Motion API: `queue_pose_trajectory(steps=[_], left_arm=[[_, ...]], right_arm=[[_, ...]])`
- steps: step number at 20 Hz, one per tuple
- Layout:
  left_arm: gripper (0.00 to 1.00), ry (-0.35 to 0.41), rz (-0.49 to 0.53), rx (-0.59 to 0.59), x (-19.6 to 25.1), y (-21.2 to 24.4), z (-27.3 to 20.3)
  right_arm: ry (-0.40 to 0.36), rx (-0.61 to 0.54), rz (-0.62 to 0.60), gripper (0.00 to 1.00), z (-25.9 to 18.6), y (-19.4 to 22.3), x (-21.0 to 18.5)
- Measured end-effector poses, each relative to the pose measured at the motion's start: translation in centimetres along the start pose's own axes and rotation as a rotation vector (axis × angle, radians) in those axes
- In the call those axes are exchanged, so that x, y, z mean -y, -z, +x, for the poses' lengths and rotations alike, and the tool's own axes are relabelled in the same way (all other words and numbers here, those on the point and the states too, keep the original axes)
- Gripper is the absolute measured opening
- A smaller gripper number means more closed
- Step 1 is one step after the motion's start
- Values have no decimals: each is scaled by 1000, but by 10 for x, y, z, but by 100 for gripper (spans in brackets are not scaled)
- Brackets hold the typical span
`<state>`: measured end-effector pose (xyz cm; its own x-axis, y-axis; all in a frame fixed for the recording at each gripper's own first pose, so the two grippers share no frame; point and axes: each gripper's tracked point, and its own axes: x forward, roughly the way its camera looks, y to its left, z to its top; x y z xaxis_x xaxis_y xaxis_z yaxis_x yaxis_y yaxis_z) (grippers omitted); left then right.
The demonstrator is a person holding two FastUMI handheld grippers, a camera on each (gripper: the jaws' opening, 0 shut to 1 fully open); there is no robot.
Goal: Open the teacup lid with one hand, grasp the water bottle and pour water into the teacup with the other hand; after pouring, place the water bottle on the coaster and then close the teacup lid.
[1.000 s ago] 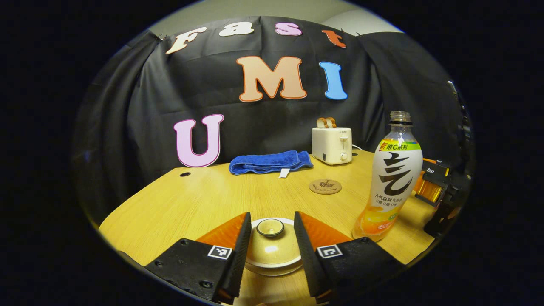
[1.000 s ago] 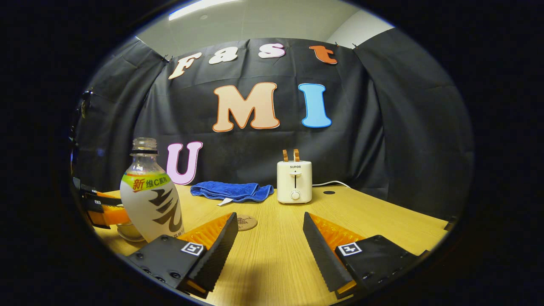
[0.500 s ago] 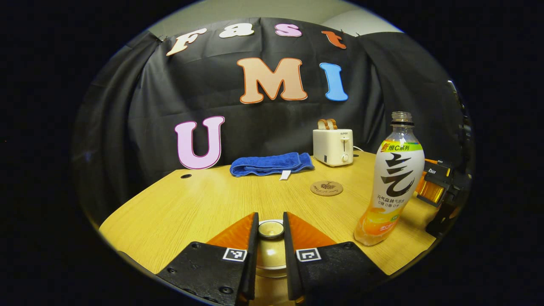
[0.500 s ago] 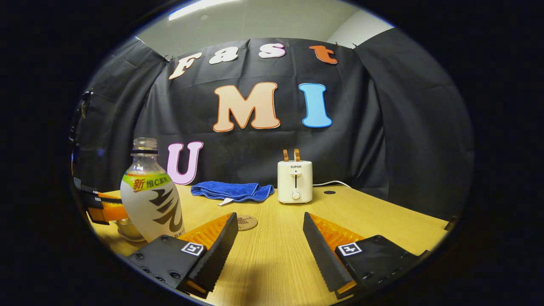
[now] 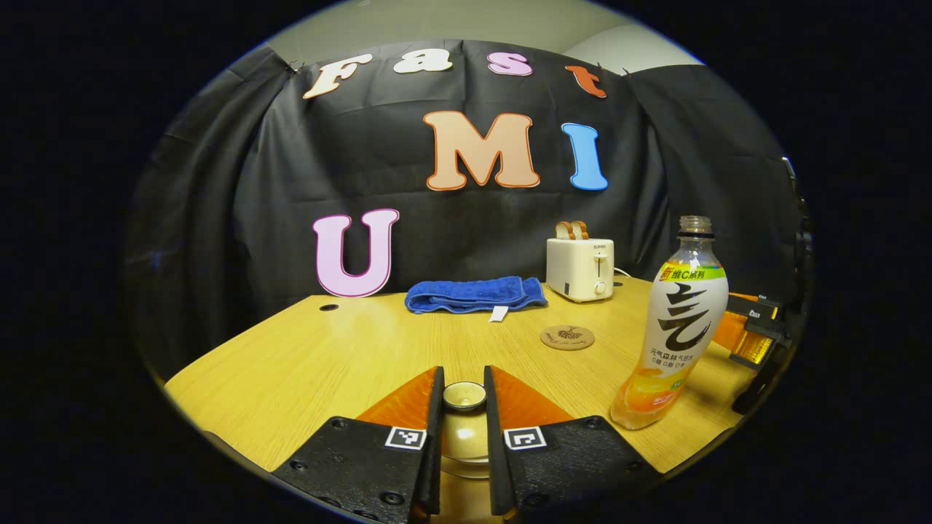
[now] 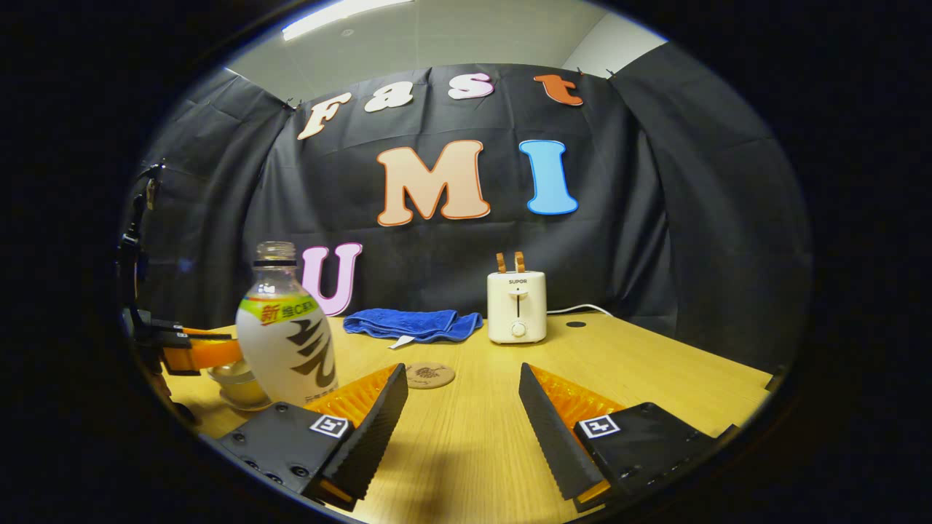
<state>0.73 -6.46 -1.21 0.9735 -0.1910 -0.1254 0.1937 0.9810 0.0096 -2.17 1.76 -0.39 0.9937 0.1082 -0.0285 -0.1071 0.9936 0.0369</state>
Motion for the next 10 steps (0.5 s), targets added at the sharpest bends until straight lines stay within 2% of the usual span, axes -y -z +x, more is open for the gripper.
queue_pose_trajectory(steps=[10], left_arm=[[24,-40,-1,70,-16,-22,-23]], right_arm=[[-158,-17,11,96,-33,1,-42]])
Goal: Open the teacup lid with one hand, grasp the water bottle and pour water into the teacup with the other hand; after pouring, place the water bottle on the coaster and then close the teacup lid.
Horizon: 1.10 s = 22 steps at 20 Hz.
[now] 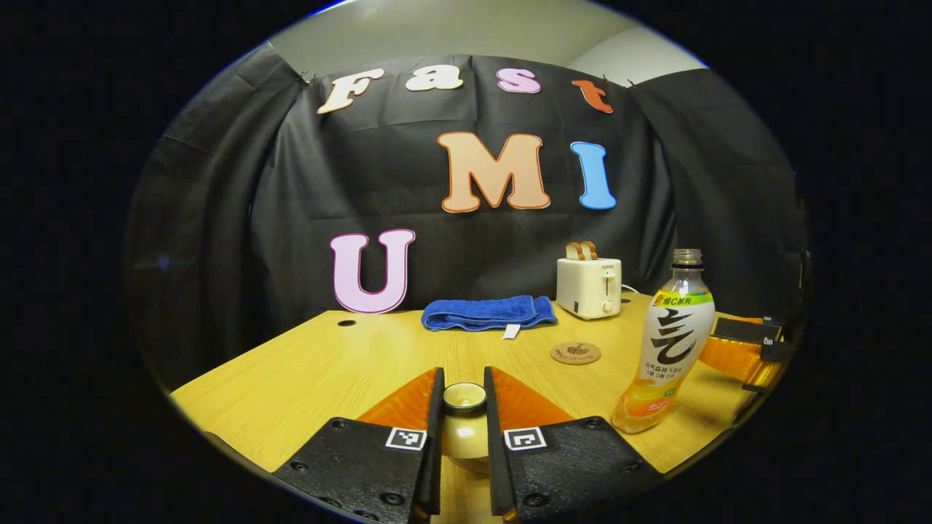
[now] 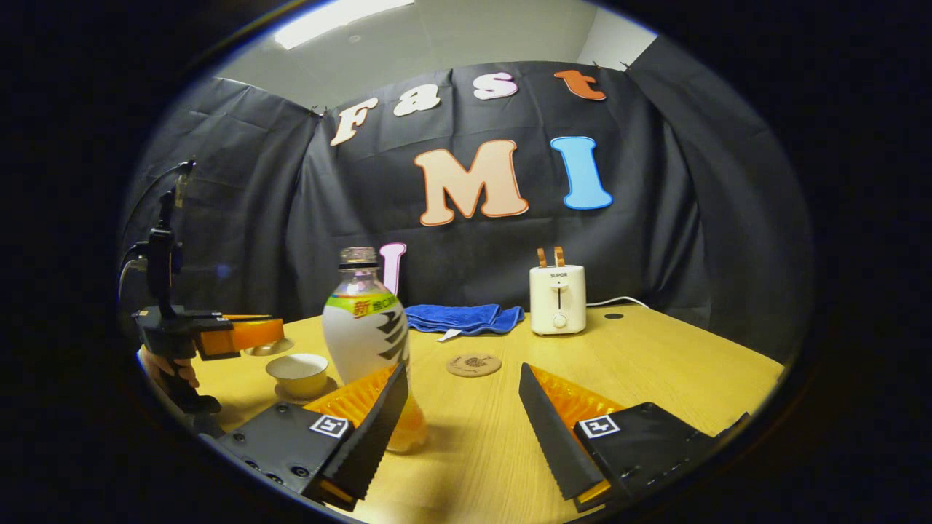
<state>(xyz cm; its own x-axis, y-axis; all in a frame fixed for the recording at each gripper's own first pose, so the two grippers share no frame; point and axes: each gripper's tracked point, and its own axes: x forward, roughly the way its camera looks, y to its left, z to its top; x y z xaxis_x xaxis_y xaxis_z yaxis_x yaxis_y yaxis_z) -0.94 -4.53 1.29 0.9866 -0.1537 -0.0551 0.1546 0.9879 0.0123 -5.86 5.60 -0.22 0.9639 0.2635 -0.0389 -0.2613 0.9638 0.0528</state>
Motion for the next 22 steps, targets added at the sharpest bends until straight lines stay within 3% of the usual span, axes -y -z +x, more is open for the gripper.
queue_pose_trajectory(steps=[9,14,22], left_arm=[[24,-25,-8,6,-13,0,-13],[24,-32,-10,19,-20,-3,-17],[24,-47,-20,17,-33,0,-19]], right_arm=[[-113,-12,-31,96,-8,5,-50],[-131,-55,-14,96,6,12,-67],[-87,-129,-18,95,30,25,-68]])
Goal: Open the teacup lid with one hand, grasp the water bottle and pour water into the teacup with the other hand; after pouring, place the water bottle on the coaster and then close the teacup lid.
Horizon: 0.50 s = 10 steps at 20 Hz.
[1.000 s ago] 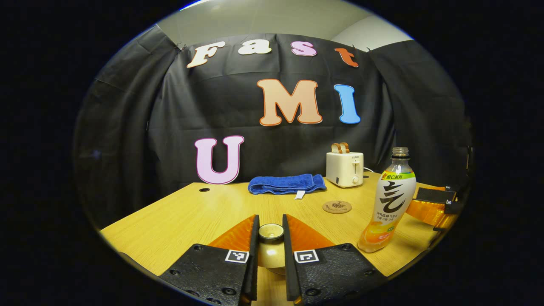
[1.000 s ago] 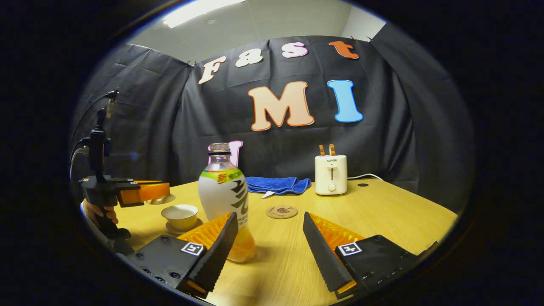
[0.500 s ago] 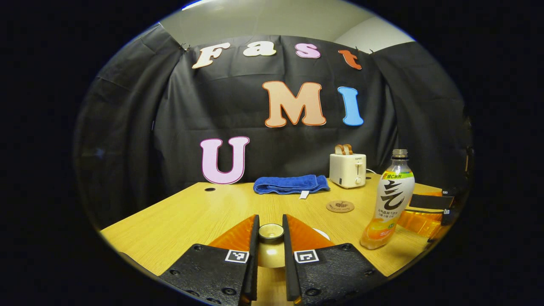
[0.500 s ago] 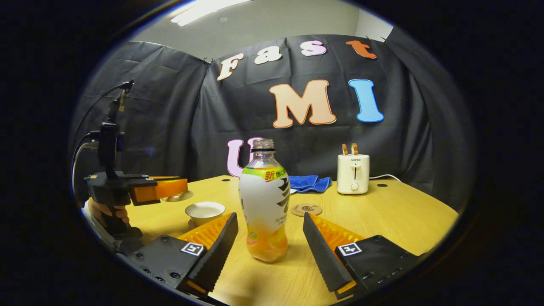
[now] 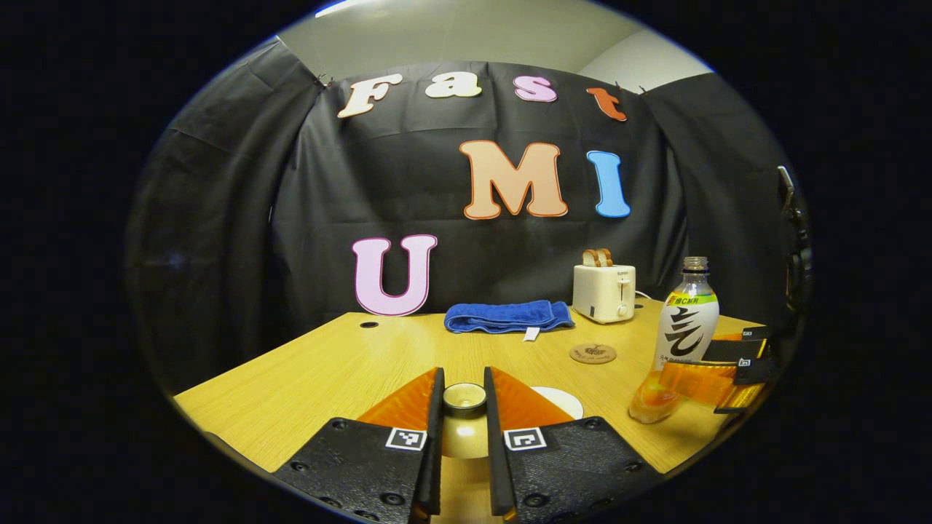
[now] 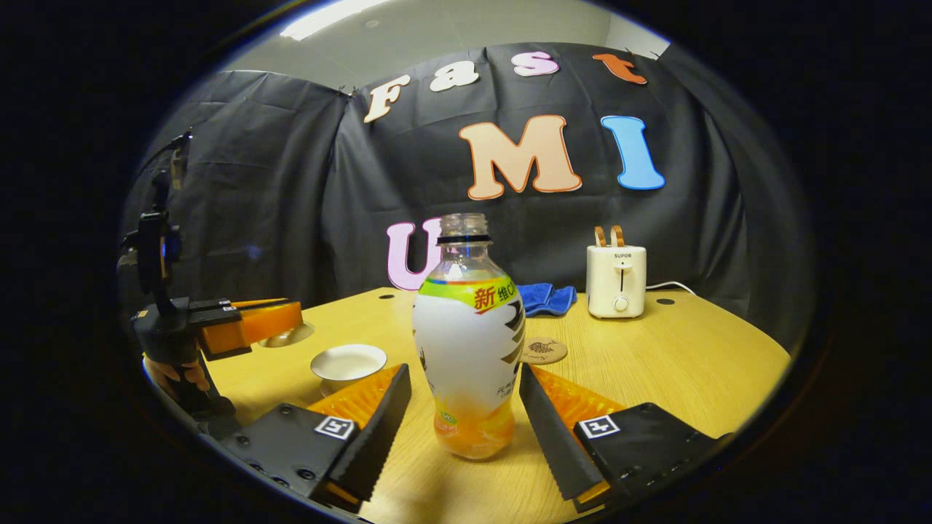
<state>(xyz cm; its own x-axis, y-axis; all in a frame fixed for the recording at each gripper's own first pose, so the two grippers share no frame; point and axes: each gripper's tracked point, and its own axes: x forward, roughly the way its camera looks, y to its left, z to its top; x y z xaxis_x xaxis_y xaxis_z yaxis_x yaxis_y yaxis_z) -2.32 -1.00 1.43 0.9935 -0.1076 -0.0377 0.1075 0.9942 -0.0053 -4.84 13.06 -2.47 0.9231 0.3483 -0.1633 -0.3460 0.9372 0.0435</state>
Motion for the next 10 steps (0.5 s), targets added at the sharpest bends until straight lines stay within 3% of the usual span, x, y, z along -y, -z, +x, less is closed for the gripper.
queue_pose_trajectory(steps=[2,3,4,7,10], left_arm=[[24,-3,1,0,-2,0,1],[24,-3,1,1,-3,0,1],[24,-3,0,1,-4,1,0],[24,-5,-16,1,-7,1,1],[24,-12,-17,0,-12,2,1]], right_arm=[[14,-32,0,87,2,7,2],[14,-41,1,77,5,10,2],[13,-40,-4,72,5,9,0],[-1,-45,-23,66,7,7,-3],[3,-28,-92,70,9,-4,-3]])
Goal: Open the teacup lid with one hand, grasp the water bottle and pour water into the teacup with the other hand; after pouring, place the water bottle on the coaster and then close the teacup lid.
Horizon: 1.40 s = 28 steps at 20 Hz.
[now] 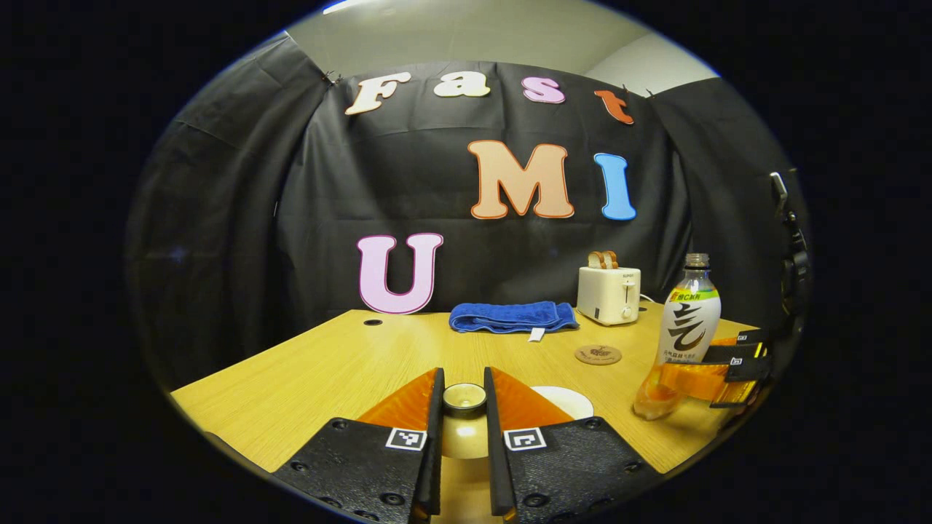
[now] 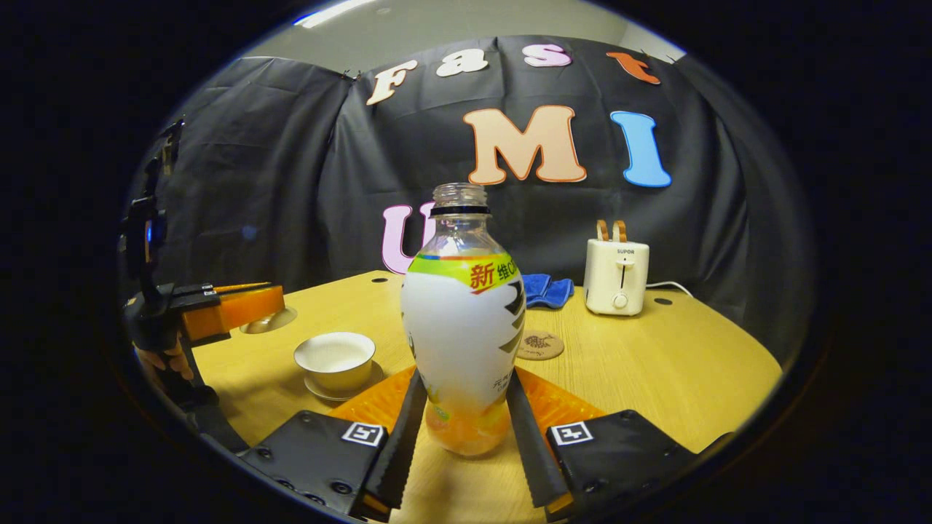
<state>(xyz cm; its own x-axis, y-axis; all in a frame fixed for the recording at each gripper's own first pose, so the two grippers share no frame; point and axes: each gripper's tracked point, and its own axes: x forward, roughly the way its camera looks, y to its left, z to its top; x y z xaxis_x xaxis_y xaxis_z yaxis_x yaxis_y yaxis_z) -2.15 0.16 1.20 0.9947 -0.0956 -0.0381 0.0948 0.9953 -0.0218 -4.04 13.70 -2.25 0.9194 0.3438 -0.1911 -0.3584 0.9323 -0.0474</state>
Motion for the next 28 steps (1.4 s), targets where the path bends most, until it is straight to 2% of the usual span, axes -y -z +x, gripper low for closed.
queue_pose_trajectory(steps=[6,7,12,13,14,15,18,23,28], left_arm=[[24,-5,-6,7,-7,-2,-1],[24,-6,-5,8,-8,-2,-1],[24,-20,-10,11,-20,-1,-3],[24,-24,-9,9,-22,0,-3],[24,-26,-9,7,-24,2,-4],[24,-28,-9,7,-26,2,-5],[24,-42,-2,4,-35,5,-5],[24,-47,-20,-2,-42,9,-4],[24,-49,-35,-12,-47,15,-3]], right_arm=[[22,18,-208,70,5,-7,2],[21,16,-255,66,7,-7,2],[24,9,-493,67,24,-3,-6],[28,12,-538,70,26,-3,-6],[32,13,-583,67,28,-3,-8],[33,12,-626,69,29,-3,-9],[34,13,-746,67,35,-1,-11],[62,14,-1009,68,42,3,-11],[52,-15,-1142,68,49,23,-10]])
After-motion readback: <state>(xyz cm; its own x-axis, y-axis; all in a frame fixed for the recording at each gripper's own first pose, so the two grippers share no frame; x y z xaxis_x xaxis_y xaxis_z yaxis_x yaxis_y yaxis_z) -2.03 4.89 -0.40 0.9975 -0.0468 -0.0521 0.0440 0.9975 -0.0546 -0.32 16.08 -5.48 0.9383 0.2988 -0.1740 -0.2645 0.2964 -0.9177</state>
